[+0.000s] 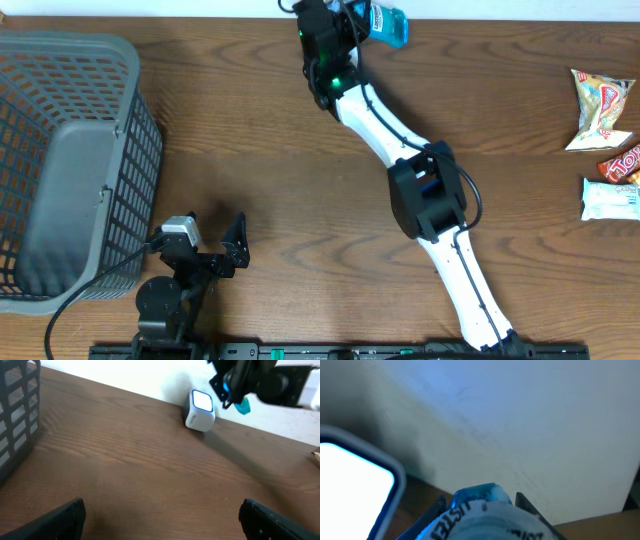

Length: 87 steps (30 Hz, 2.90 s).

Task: Scan the item barcode
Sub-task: 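Hold the Listerine bottle label against the white scanner face, then carry the Listerine bottle to the table's right edge and release it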

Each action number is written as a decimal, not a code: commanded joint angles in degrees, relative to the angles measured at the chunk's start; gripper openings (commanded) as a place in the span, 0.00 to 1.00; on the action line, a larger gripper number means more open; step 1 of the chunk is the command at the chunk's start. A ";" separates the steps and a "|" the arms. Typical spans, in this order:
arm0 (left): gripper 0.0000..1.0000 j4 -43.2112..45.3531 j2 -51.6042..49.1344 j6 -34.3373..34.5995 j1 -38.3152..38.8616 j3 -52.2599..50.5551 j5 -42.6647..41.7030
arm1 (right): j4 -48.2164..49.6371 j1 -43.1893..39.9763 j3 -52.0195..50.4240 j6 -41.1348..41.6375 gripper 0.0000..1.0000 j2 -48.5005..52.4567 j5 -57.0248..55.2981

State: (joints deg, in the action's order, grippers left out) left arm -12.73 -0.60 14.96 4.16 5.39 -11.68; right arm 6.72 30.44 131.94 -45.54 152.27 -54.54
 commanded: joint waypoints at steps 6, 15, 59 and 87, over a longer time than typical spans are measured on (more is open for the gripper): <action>0.98 -1.33 0.33 -0.33 -0.28 -0.94 -0.33 | 6.45 3.78 3.02 -5.62 0.21 0.68 3.72; 0.98 -1.33 0.33 -0.33 -0.28 -0.94 -0.33 | 6.80 5.33 3.02 -7.52 0.22 1.07 5.81; 0.98 -1.36 0.33 -0.33 -0.28 -0.94 -0.33 | -62.25 -40.76 2.10 46.60 0.60 -6.71 10.69; 0.98 -1.33 0.33 -0.33 -0.28 -0.94 -0.33 | -72.63 -31.74 2.10 60.48 0.99 -58.80 53.40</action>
State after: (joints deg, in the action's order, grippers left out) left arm -12.73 -0.58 14.96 4.16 5.39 -11.70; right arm -65.23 -2.13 133.45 14.04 98.41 -3.84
